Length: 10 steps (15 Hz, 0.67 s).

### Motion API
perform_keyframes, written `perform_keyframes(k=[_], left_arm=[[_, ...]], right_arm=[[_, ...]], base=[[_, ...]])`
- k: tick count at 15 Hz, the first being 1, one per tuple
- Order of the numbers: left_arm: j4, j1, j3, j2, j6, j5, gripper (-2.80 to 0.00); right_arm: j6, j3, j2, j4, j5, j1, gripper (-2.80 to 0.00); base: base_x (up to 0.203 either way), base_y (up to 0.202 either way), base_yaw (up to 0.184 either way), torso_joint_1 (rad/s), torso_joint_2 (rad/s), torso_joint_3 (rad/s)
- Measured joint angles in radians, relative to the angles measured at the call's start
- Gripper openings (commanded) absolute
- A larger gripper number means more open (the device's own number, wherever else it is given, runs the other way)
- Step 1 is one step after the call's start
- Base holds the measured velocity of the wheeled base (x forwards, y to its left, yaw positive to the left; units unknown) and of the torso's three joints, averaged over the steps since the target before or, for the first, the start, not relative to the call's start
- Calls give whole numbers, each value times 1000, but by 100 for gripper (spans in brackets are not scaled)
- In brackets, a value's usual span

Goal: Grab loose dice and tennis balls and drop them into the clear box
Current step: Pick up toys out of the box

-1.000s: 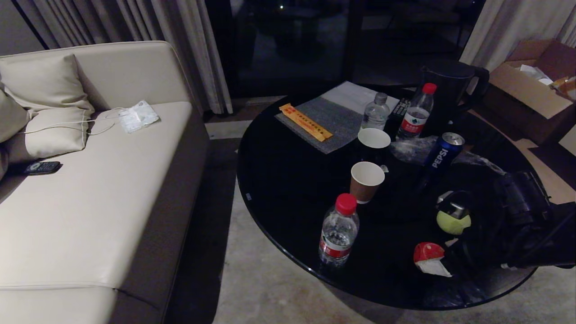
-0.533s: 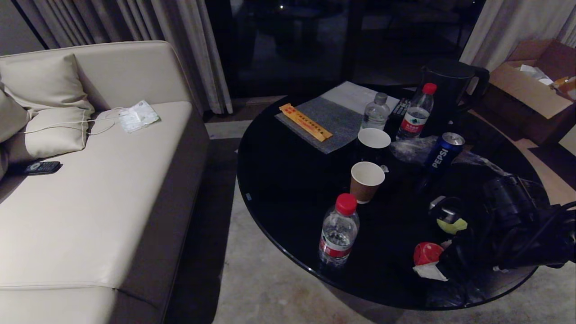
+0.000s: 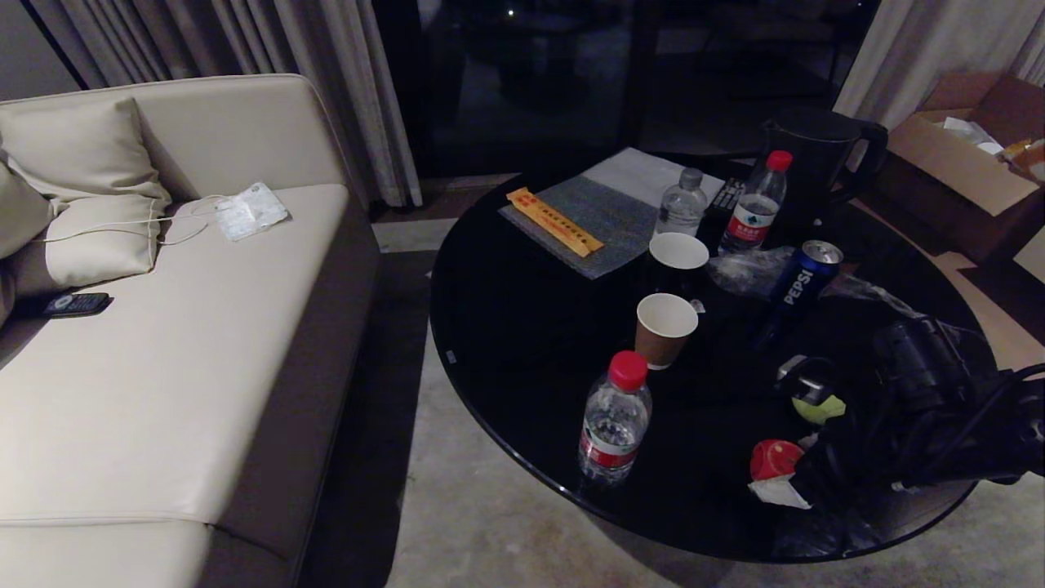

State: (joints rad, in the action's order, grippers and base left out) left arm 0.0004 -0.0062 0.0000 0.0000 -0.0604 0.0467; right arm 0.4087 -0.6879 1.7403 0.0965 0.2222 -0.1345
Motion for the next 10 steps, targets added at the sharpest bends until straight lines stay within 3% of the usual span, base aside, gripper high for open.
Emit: perform_keyframes(k=[6, 7, 10], left_arm=[[0, 0, 0, 0, 0, 0, -280], [0, 0, 0, 0, 0, 0, -280], [0, 0, 0, 0, 0, 0, -280]], right_arm=[[1, -20, 18, -3, -1, 0, 0], [1, -20, 18, -4, -1, 0, -280], [3, -22, 19, -6, -4, 0, -280]], base=[[0, 0, 0, 0, 0, 0], [0, 0, 0, 0, 0, 0], [0, 0, 0, 0, 0, 0]])
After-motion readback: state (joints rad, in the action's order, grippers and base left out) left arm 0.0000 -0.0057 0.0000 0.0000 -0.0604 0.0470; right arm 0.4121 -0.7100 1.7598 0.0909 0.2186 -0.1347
